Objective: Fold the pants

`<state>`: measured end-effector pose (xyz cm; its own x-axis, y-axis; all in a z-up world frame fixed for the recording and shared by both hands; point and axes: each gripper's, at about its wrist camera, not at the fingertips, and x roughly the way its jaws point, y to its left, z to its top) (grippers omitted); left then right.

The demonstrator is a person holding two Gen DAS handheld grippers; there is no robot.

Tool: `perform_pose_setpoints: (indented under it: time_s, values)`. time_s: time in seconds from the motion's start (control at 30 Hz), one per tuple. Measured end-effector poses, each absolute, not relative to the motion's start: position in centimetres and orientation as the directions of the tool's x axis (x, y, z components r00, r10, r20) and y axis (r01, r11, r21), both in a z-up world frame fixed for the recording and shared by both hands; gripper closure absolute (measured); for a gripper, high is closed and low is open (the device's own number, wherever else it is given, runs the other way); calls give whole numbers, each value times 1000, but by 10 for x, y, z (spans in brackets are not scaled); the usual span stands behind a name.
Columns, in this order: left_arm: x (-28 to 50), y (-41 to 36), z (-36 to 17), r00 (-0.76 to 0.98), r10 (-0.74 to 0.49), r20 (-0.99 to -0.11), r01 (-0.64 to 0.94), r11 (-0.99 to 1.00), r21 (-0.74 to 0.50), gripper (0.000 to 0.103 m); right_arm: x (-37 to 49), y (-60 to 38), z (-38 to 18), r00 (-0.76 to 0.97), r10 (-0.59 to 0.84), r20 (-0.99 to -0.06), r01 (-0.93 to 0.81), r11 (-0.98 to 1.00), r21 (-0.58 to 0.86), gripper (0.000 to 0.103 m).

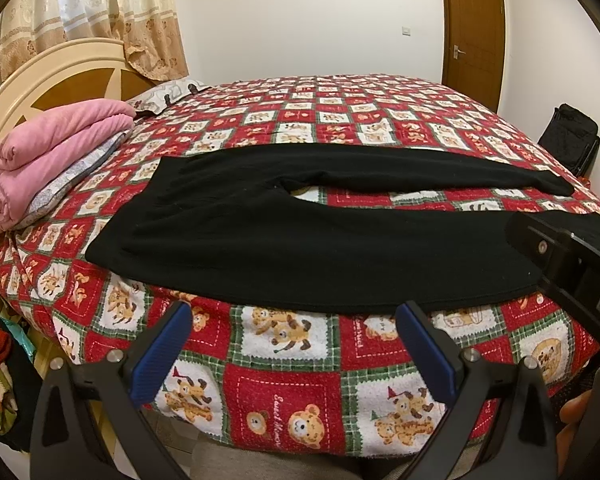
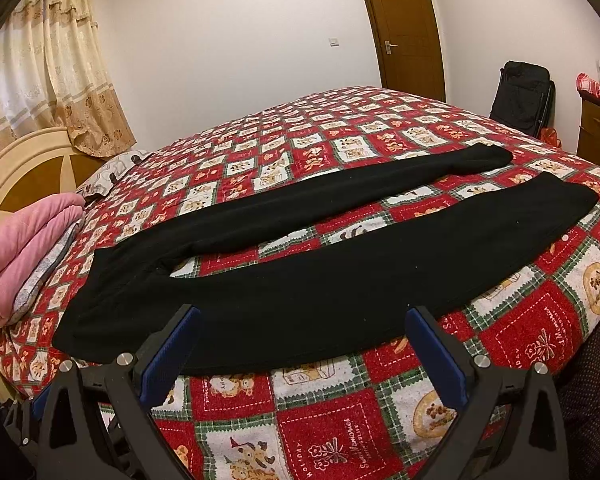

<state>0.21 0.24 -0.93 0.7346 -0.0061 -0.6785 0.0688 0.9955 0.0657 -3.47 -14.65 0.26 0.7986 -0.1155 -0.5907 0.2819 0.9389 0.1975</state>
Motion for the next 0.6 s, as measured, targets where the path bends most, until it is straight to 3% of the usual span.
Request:
perform_pose_setpoints:
  time_s: [0.6]
  values:
    - [1,2,-10,732,-6,-681,67,996,64,0,-35,-145,2,799,-112,-590,279,939,199,1]
